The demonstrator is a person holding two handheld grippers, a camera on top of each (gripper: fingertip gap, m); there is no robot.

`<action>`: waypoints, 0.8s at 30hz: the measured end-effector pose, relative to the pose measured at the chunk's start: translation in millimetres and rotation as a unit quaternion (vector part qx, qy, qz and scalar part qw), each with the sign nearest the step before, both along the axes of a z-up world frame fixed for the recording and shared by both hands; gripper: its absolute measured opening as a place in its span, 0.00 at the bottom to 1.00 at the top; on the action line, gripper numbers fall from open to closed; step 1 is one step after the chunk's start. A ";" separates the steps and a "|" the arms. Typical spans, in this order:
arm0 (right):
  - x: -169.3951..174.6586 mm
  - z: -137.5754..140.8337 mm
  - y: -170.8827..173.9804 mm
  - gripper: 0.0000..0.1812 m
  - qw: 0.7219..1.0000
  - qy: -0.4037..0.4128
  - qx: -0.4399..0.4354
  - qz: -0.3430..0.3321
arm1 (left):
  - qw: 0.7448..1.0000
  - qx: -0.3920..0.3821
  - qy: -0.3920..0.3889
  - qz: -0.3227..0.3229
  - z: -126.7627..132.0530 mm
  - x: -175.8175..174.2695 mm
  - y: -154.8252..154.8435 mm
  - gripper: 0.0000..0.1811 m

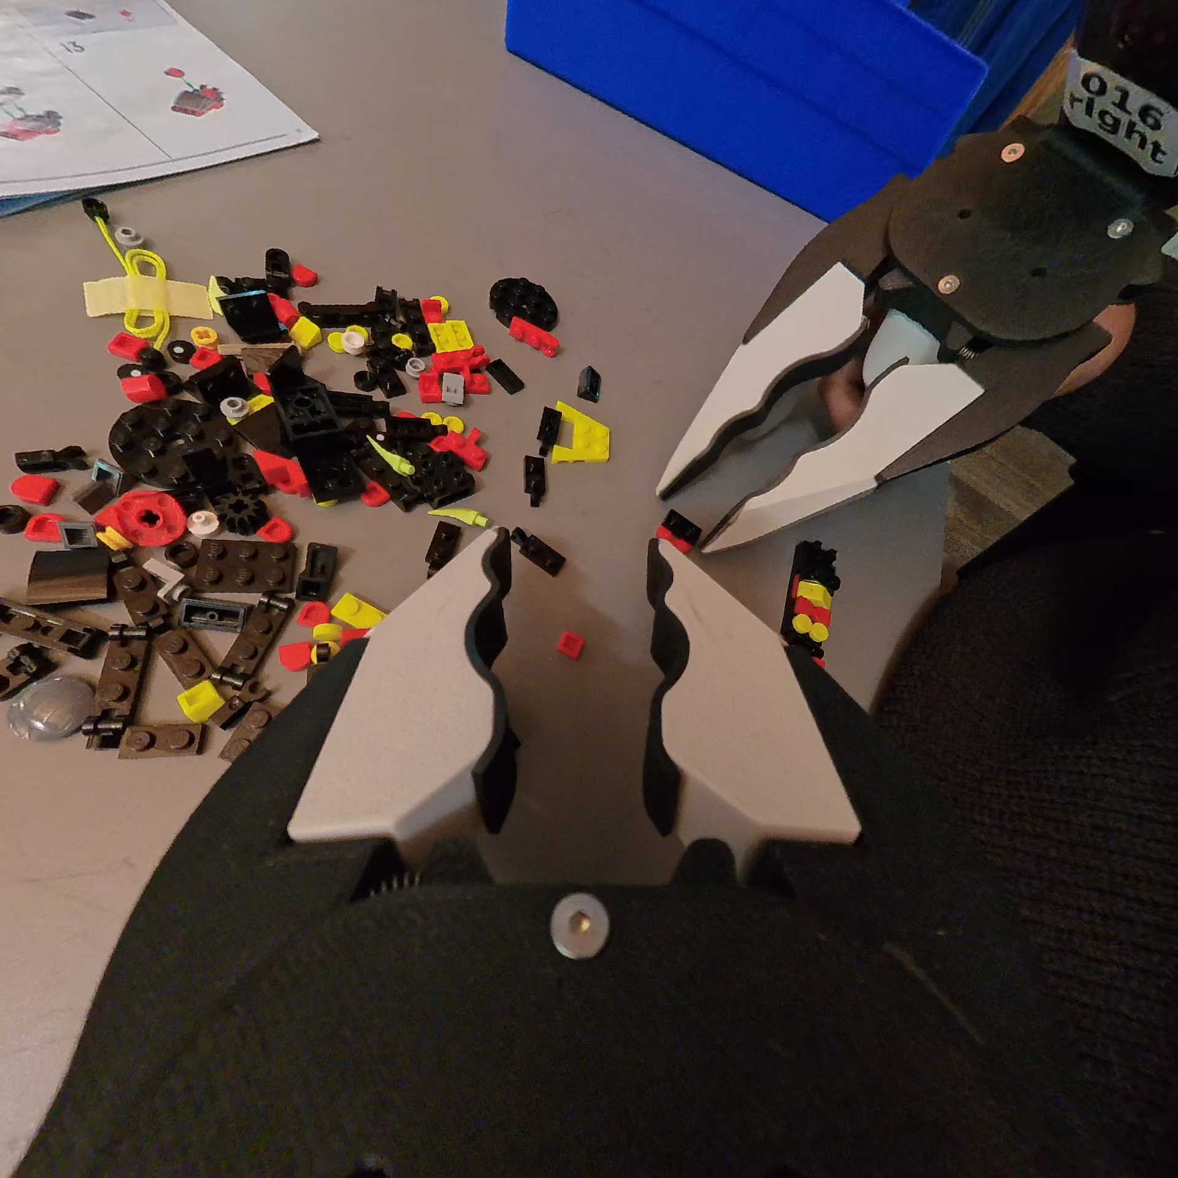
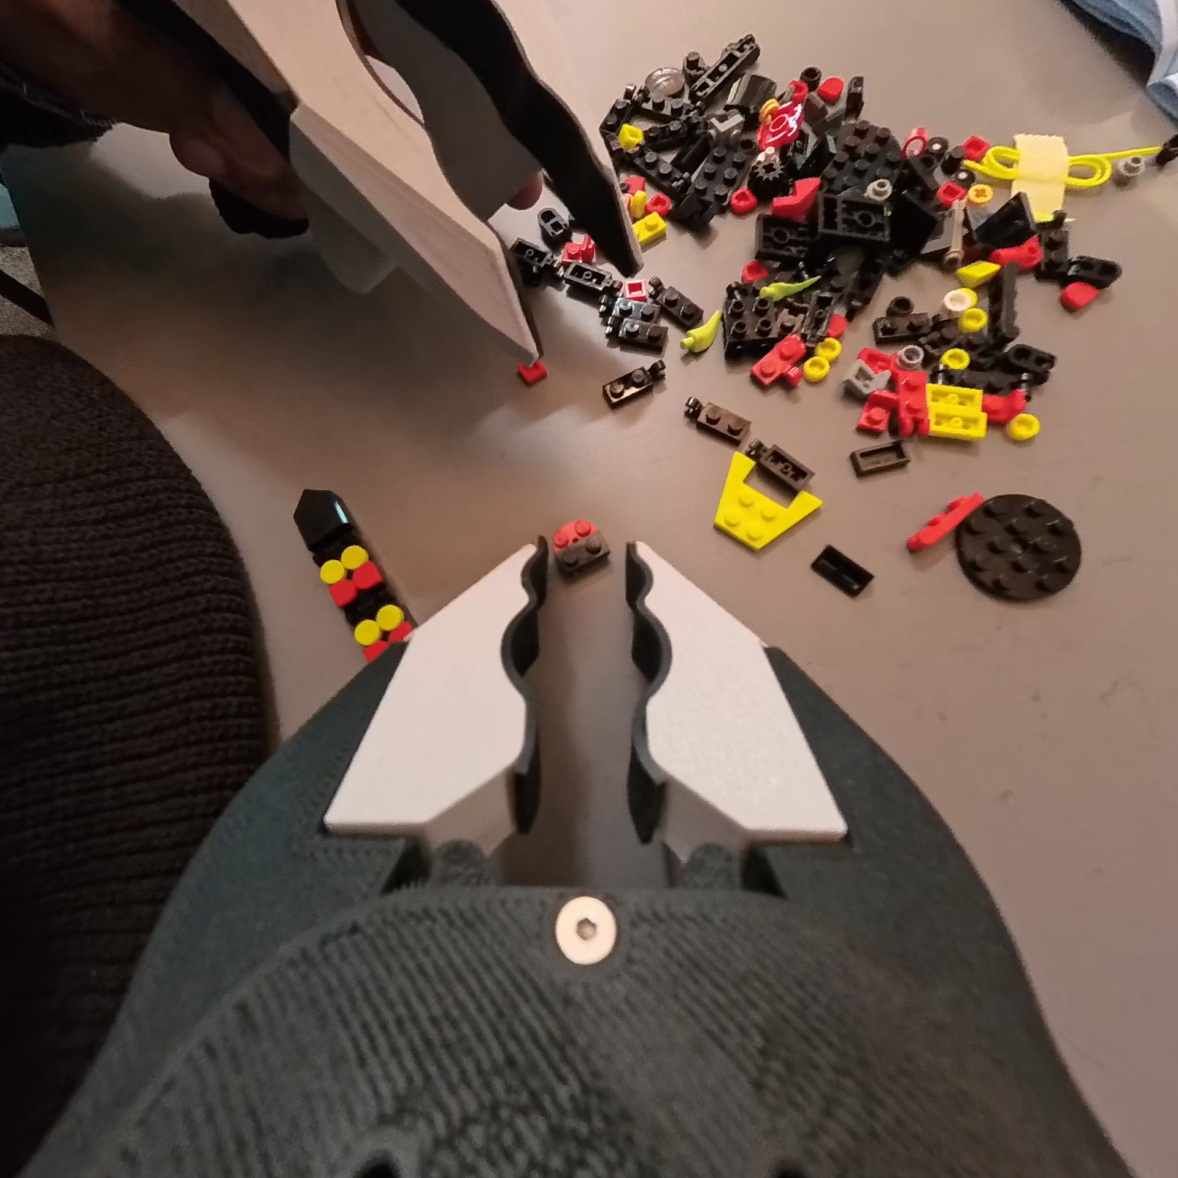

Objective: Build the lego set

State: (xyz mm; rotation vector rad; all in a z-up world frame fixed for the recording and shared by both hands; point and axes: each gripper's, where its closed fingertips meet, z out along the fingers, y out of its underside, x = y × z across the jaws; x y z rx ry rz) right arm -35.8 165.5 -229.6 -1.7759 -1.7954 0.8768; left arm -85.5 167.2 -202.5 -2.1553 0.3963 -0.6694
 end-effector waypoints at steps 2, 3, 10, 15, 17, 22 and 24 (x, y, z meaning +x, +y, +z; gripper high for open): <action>-0.5 0.9 0.2 0.14 1.000 0.003 -0.004 -0.003 | 1.000 0.000 0.000 0.000 -0.2 0.0 0.0 0.22; -0.7 1.3 0.2 0.14 1.000 0.004 -0.006 -0.004 | 1.000 0.000 0.000 0.000 -0.2 0.0 0.0 0.22; -1.9 2.6 0.0 0.16 1.000 0.008 -0.014 -0.009 | 1.000 -0.001 0.000 0.000 -0.1 0.1 -0.1 0.23; -3.6 6.0 1.8 0.18 0.999 0.017 -0.024 -0.020 | 1.000 -0.005 -0.003 -0.004 -0.6 1.4 -1.1 0.23; -4.9 8.1 3.2 0.19 0.999 0.023 -0.027 -0.026 | 1.000 -0.007 -0.004 -0.005 -1.1 1.9 -1.6 0.22; -9.2 14.9 7.9 0.25 0.998 0.043 -0.031 -0.046 | 1.000 -0.006 -0.004 -0.004 -1.1 1.5 -1.3 0.22; -10.4 17.5 10.0 0.26 0.997 0.050 -0.030 -0.054 | 1.000 -0.006 -0.003 -0.004 -1.0 1.3 -1.1 0.22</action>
